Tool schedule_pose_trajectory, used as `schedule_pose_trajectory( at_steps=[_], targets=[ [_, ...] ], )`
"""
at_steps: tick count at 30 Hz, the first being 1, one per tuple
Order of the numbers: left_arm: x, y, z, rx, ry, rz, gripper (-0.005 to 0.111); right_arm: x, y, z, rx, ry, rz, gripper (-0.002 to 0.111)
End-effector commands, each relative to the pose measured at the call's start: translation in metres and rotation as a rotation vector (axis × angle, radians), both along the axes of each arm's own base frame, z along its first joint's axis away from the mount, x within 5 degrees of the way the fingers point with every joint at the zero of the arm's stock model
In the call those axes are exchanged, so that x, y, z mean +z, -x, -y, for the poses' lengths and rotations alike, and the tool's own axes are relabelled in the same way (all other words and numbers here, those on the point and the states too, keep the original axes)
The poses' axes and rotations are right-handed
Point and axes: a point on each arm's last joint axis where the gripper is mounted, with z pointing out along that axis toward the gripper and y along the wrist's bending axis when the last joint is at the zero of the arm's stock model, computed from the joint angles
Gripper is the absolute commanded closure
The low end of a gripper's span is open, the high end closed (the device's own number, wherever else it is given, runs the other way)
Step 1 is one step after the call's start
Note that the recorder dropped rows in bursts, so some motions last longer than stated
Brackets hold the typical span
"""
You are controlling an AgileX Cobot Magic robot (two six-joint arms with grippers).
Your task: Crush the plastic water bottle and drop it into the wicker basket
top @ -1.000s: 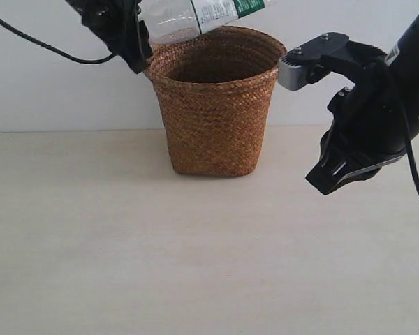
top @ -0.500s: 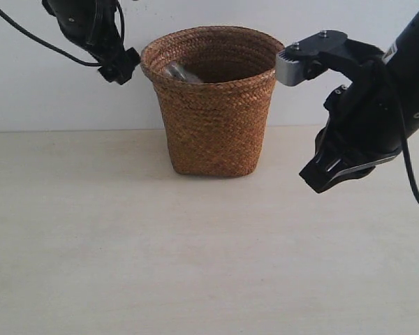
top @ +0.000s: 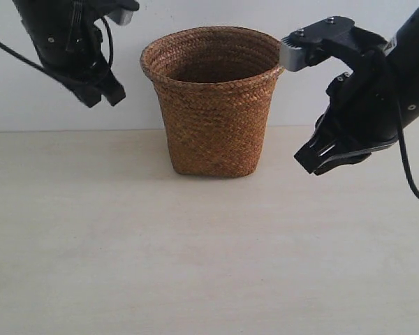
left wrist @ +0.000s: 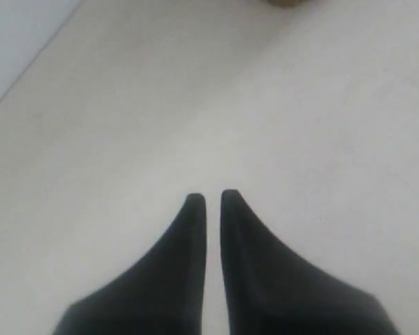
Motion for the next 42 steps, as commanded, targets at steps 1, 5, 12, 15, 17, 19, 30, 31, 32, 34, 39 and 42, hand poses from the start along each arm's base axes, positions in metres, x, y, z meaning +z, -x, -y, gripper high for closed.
schedule_pose_trajectory(
  at_steps=[1, 5, 12, 15, 17, 19, 30, 31, 32, 34, 39, 42],
  targets=[
    [-0.004, 0.032, -0.015, 0.048, 0.001, -0.059, 0.103, 0.001, -0.009, 0.034, -0.134, 0.017, -0.047, 0.108],
    [-0.006, 0.062, -0.029, 0.08, 0.001, -0.091, 0.103, -0.001, -0.016, 0.076, -0.322, 0.007, -0.12, 0.108],
    [0.005, 0.12, -0.051, 0.104, 0.118, -0.008, 0.103, 0.01, 0.0, 0.129, -0.571, -0.068, 0.044, 0.108],
    [0.012, 0.148, -0.061, 0.1, 0.223, 0.103, 0.103, 0.012, 0.033, 0.131, -0.586, -0.112, 0.303, 0.108],
    [0.012, 0.162, -0.068, 0.106, 0.289, 0.214, 0.103, 0.015, 0.056, 0.132, -0.6, -0.146, 0.451, 0.108],
    [0.009, 0.178, -0.074, 0.1, 0.355, 0.299, 0.103, 0.018, 0.081, 0.132, -0.609, -0.183, 0.563, 0.108],
    [0.004, 0.264, -0.111, 0.119, 0.63, 0.599, 0.103, 0.017, 0.174, 0.13, -0.681, -0.501, 0.974, 0.108],
    [0.005, 0.274, -0.116, 0.125, 0.657, 0.625, 0.103, 0.012, 0.182, 0.13, -0.676, -0.507, 1.004, 0.108],
    [0.006, 0.279, -0.118, 0.123, 0.67, 0.644, 0.103, 0.008, 0.188, 0.13, -0.671, -0.51, 1.02, 0.108],
    [0.008, 0.293, -0.125, 0.117, 0.701, 0.693, 0.103, 0.002, 0.198, 0.129, -0.663, -0.521, 1.048, 0.108],
    [0.012, 0.326, -0.138, 0.099, 0.817, 0.798, 0.103, -0.017, 0.211, 0.129, -0.652, -0.527, 1.084, 0.108],
    [0.01, 0.34, -0.144, 0.092, 0.867, 0.834, 0.103, -0.029, 0.212, 0.129, -0.649, -0.512, 1.076, 0.108]
  ],
)
